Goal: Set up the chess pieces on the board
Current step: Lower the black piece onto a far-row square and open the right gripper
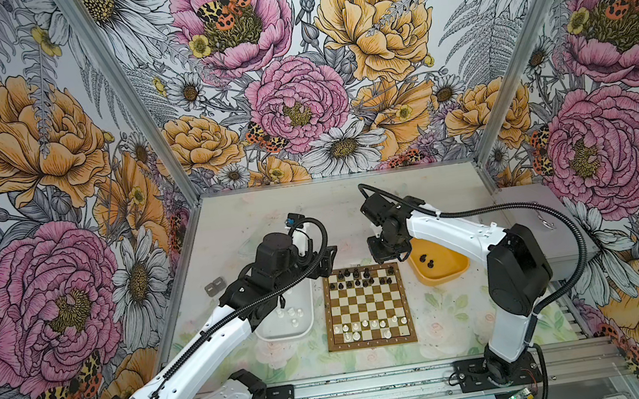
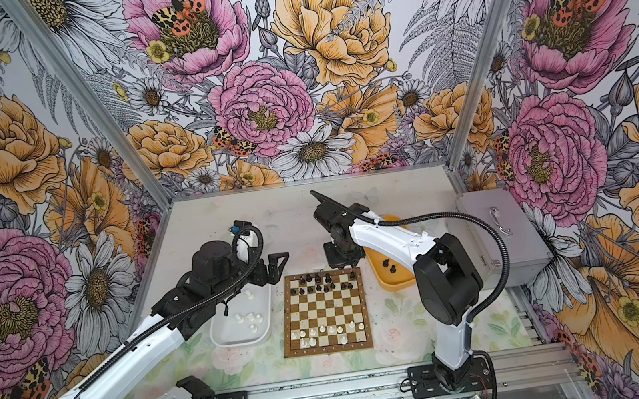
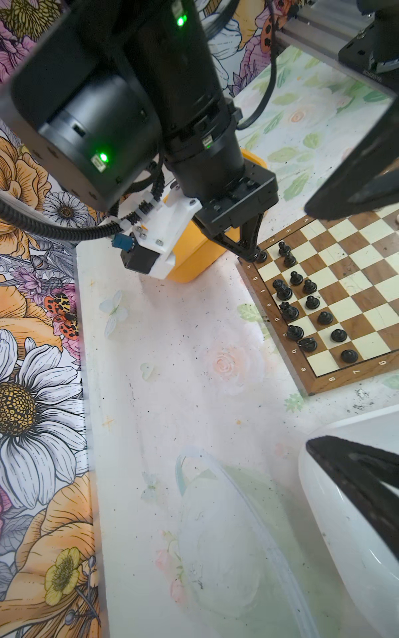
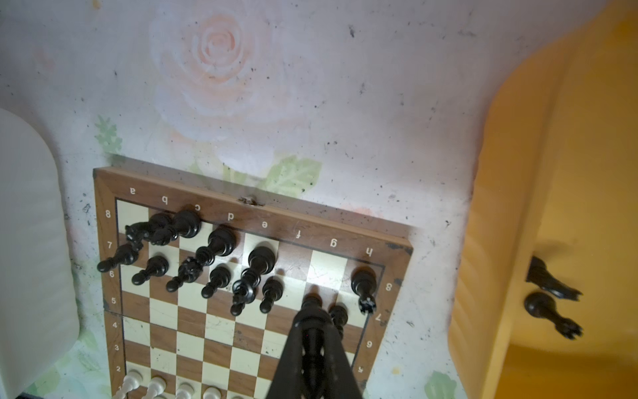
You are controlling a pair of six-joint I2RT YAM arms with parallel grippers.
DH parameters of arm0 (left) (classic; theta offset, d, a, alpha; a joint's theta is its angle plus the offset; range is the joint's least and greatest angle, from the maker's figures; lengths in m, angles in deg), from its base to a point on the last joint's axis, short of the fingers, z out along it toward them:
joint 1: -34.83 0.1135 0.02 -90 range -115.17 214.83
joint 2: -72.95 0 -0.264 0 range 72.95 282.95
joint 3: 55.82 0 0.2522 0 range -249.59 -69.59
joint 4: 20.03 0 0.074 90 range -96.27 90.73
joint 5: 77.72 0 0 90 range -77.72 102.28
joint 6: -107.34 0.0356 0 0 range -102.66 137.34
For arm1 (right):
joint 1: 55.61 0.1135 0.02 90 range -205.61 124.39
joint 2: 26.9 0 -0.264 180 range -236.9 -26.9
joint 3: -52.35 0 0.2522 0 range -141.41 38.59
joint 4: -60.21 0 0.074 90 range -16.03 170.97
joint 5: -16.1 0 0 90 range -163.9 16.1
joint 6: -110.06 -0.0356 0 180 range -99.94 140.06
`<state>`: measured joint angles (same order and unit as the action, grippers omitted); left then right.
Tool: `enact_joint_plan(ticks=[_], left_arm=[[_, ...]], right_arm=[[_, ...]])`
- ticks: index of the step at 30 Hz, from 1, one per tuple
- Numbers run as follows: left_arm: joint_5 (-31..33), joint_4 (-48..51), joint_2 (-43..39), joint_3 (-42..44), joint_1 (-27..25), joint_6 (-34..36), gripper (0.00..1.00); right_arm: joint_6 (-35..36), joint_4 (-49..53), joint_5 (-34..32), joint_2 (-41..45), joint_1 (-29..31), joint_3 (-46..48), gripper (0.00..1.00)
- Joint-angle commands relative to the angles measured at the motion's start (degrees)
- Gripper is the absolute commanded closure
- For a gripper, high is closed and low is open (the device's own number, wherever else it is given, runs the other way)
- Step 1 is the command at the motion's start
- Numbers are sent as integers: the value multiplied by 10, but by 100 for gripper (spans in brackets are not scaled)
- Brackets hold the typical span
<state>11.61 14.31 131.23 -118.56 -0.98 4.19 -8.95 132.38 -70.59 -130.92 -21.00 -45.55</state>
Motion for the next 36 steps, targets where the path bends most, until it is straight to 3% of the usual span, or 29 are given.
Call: enact_joint_plan(ticks=[1, 13, 36], left_arm=[[4, 11, -14, 8, 2, -16, 1], [21, 17, -25, 6, -23, -16, 1], [38, 22, -21, 0, -23, 0, 1]], right_arm=[[-9, -27, 10, -15, 5, 11, 91], [-6, -58, 27, -48, 13, 37, 91], [-5, -66, 30, -75, 16, 26, 91]])
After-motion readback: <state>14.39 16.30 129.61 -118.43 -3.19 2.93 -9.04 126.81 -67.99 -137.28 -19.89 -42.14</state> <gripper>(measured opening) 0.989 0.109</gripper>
